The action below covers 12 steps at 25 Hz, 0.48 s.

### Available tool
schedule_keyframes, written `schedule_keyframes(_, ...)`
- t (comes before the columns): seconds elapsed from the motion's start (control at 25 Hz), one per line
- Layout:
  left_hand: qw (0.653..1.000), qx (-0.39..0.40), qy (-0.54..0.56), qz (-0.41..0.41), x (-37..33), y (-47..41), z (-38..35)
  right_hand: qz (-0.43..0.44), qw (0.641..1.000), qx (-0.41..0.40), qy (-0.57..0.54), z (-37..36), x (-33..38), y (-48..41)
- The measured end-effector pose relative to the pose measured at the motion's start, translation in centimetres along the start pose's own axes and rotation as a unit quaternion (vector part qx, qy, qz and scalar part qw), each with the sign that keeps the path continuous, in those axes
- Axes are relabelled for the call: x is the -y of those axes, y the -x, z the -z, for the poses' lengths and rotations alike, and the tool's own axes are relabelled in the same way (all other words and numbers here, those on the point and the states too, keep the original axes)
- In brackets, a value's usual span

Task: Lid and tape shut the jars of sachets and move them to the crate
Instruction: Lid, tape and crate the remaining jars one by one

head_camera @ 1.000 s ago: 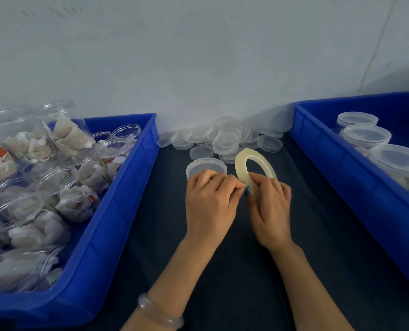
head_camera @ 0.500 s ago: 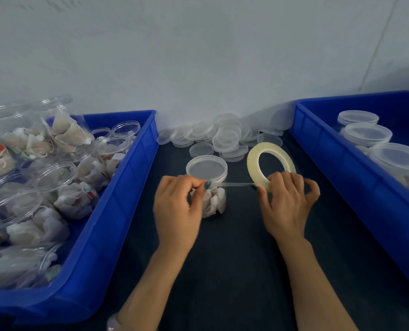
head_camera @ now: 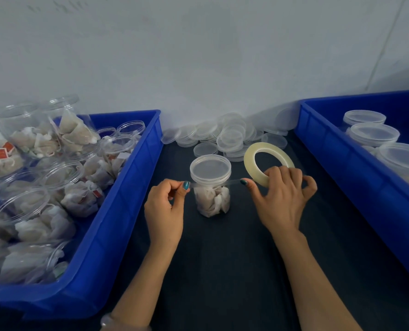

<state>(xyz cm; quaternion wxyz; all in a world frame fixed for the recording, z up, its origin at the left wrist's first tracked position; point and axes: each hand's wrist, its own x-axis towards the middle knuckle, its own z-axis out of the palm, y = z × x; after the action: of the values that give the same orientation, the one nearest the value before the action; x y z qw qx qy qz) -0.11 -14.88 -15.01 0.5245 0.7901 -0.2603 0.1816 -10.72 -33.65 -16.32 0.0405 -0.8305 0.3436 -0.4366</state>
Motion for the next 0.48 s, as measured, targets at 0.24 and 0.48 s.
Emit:
schedule_keyframes(0.24,0.999,0.017,0.017,-0.025,0.6,-1.0,-1.4,0.005,1.0,0.002,-0.023,-0.7,0.7,-0.6)
schedule_keyframes(0.48,0.961,0.205,0.184,-0.008,0.9,-2.8,-3.2,0.015,0.999,0.0,-0.037,-1.1,0.9,-0.9)
